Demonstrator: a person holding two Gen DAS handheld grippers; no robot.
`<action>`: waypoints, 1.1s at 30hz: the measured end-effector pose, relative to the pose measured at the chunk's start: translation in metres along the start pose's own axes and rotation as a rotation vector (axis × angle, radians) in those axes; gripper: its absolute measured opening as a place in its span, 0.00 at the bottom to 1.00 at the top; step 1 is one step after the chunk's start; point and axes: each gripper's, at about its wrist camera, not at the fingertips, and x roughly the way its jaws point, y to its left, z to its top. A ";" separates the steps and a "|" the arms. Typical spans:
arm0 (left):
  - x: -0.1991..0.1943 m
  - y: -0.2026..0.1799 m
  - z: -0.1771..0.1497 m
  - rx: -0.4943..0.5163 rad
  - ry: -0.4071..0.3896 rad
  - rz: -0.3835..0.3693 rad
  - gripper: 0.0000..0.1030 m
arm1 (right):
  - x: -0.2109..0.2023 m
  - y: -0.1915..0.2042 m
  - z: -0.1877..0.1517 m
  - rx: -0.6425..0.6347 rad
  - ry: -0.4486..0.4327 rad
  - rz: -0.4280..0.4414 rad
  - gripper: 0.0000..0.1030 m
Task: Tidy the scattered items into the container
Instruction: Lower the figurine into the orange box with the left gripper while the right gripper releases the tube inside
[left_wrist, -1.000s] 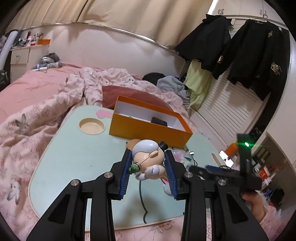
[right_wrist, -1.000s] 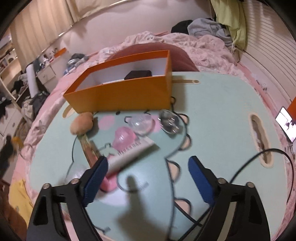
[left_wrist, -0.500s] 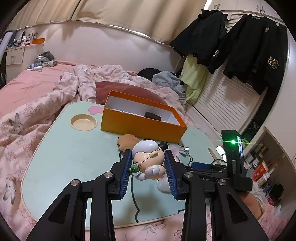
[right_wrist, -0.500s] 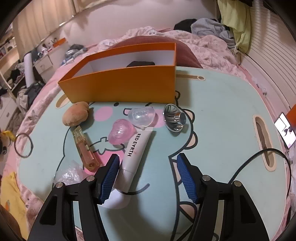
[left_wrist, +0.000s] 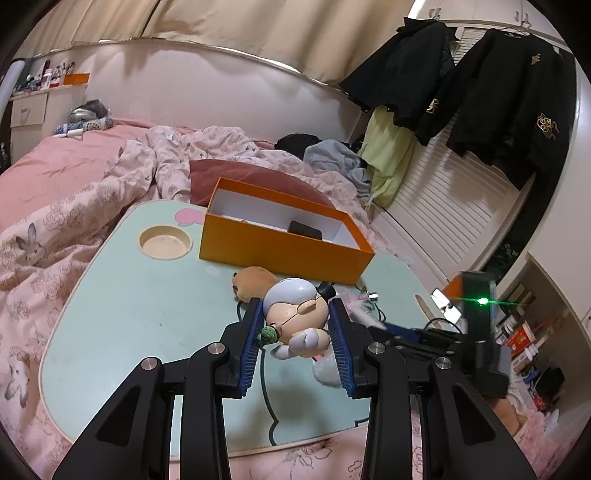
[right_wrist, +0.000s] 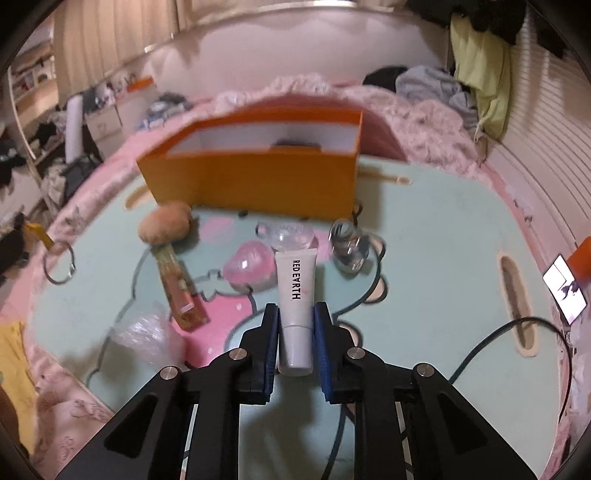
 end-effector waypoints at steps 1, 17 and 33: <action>0.000 -0.001 0.002 0.006 0.000 0.001 0.36 | -0.007 -0.001 0.001 0.003 -0.024 0.014 0.18; 0.106 -0.010 0.114 0.098 0.096 0.036 0.36 | 0.017 -0.025 0.109 0.058 -0.048 0.174 0.18; 0.218 0.015 0.136 0.079 0.257 0.208 0.36 | 0.090 -0.027 0.159 0.077 0.036 0.023 0.18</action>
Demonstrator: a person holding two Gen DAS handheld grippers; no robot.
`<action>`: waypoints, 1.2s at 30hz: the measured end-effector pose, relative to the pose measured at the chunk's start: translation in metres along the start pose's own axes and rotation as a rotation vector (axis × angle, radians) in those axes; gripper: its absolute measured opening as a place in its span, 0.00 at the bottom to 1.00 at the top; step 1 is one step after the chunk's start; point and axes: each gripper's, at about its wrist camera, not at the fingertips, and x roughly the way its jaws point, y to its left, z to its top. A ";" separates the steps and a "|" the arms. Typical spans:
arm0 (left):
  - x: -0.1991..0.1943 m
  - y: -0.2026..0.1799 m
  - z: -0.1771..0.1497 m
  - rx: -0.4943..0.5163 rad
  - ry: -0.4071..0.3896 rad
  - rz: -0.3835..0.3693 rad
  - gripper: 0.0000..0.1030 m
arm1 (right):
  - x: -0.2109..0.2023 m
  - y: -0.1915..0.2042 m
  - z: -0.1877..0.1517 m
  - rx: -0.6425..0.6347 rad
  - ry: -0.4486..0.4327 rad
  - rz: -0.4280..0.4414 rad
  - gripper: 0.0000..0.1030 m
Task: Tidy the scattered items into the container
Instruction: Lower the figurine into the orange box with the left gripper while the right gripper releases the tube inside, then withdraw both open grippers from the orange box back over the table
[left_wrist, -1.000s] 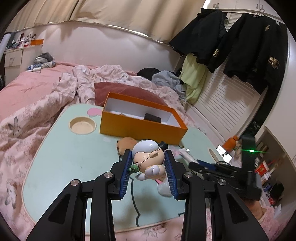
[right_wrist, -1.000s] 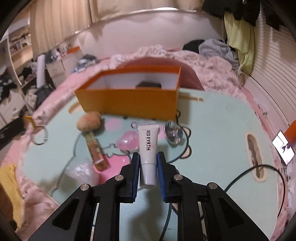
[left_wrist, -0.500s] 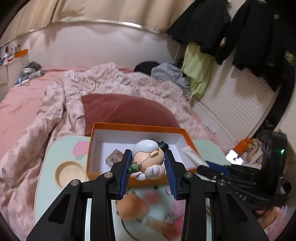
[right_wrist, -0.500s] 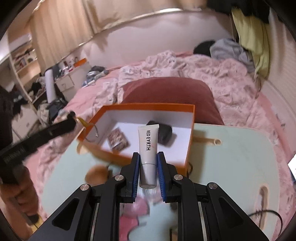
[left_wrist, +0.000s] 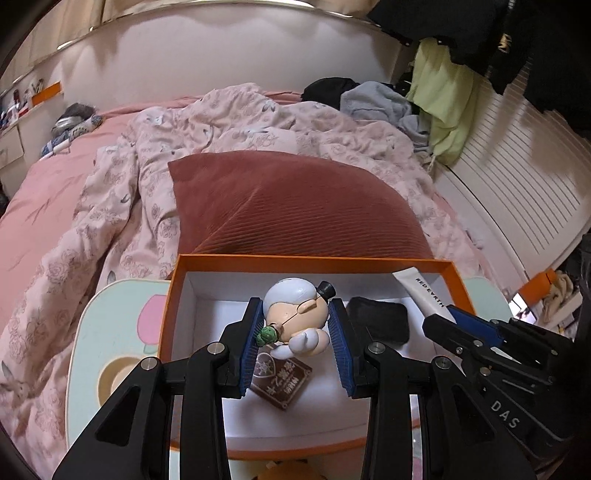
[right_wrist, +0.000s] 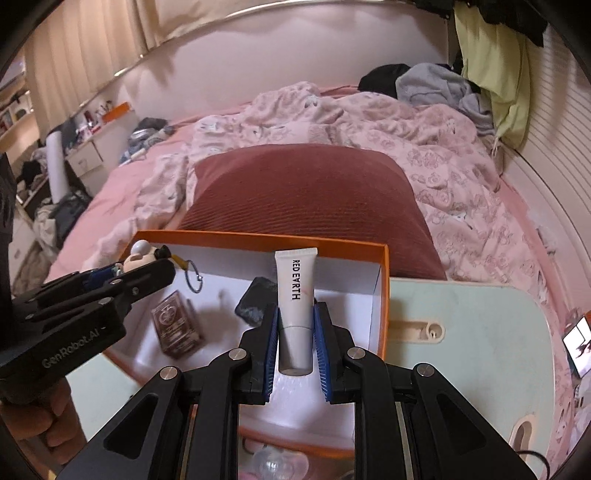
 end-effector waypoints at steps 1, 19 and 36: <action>0.000 0.003 0.001 -0.017 0.006 0.002 0.37 | 0.002 0.001 0.000 -0.006 -0.002 -0.008 0.19; -0.125 -0.010 -0.101 0.058 -0.134 -0.059 0.80 | -0.096 0.009 -0.122 -0.103 -0.051 -0.047 0.62; -0.091 -0.004 -0.201 0.055 0.006 0.086 0.80 | -0.084 0.015 -0.187 -0.103 0.057 -0.142 0.76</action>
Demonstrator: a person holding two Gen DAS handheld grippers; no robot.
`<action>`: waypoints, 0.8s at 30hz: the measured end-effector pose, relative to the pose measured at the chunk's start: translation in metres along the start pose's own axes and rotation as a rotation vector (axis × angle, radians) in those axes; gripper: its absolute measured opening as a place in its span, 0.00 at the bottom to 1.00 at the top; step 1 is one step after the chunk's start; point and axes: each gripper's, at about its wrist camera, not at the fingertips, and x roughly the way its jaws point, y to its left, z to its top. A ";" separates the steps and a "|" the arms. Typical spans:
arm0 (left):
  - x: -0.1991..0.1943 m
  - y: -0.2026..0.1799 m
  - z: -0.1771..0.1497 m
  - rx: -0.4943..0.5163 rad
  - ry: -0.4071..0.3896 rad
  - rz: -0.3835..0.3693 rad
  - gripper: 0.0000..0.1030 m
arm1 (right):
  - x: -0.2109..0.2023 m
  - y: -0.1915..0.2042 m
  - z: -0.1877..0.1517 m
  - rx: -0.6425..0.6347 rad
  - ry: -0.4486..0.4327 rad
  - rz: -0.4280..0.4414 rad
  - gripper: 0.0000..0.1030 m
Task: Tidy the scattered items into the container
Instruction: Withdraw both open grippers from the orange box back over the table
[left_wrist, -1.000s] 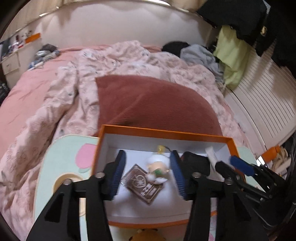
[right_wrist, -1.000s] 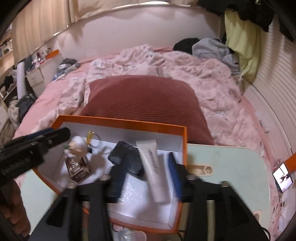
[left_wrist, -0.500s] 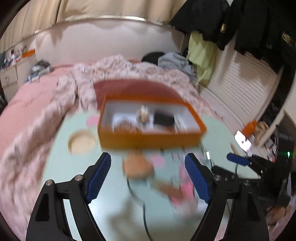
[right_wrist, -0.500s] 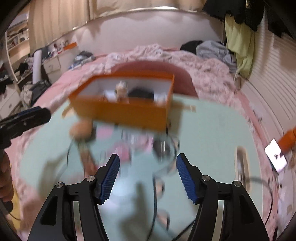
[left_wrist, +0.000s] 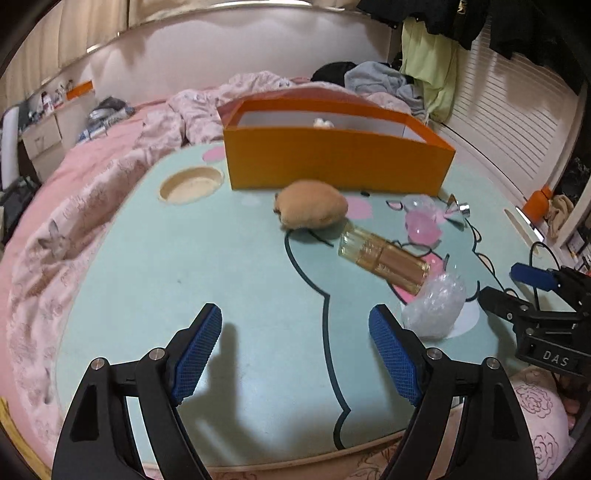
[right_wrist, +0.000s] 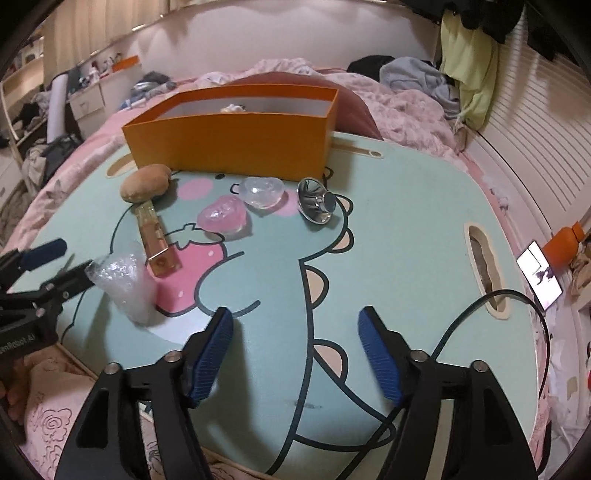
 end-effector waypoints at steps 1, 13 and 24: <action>0.004 0.001 -0.002 -0.004 0.008 -0.014 0.83 | 0.002 -0.001 0.000 0.002 0.009 0.006 0.80; 0.011 -0.009 -0.005 0.055 0.016 0.021 1.00 | 0.009 -0.002 0.002 0.007 0.039 0.025 1.00; 0.012 -0.009 -0.005 0.057 0.017 0.021 1.00 | 0.009 -0.003 0.002 0.007 0.038 0.026 1.00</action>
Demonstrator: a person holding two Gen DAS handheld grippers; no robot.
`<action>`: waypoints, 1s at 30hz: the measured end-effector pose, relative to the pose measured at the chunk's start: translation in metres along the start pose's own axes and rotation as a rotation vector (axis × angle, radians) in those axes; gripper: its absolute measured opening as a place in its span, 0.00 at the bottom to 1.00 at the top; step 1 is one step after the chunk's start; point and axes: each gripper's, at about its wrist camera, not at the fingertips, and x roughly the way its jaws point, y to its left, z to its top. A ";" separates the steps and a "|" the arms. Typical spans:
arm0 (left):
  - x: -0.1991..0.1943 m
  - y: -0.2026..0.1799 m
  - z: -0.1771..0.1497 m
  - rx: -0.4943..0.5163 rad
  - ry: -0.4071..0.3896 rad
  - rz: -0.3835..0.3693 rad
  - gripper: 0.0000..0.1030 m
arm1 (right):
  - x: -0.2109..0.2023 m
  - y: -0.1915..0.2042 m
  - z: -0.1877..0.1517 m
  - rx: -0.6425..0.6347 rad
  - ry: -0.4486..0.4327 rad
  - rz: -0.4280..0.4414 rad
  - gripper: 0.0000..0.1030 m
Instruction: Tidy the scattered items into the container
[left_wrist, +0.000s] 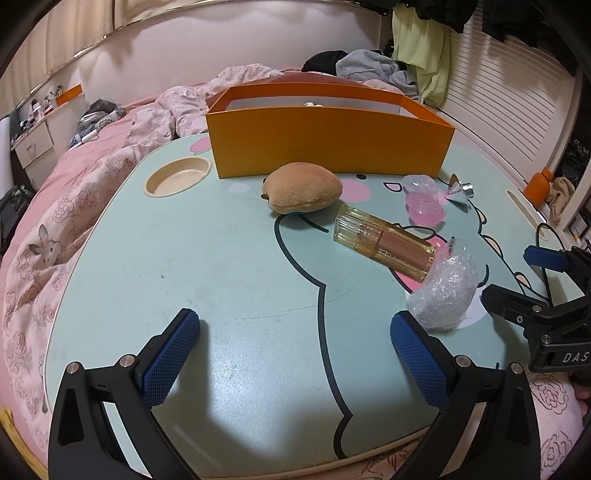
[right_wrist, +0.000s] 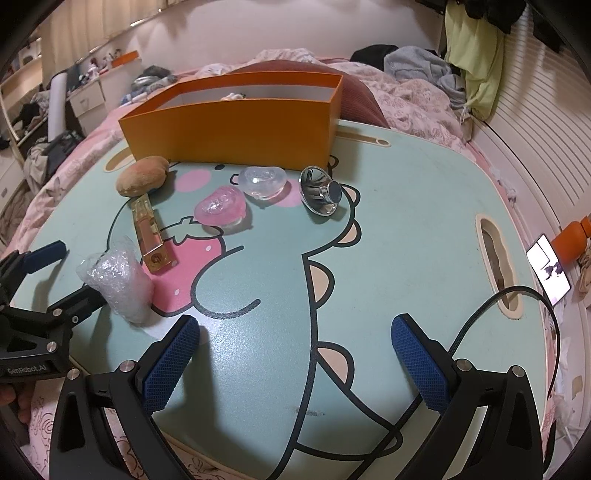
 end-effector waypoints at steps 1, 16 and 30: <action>0.000 0.000 0.000 0.000 0.000 0.000 1.00 | 0.000 0.000 0.000 0.000 0.000 0.000 1.00; 0.000 0.000 0.000 0.002 -0.001 0.002 1.00 | 0.001 0.000 0.000 0.001 0.001 0.002 1.00; 0.001 0.000 0.000 0.003 -0.003 0.004 1.00 | 0.003 0.001 0.001 0.004 0.004 0.002 1.00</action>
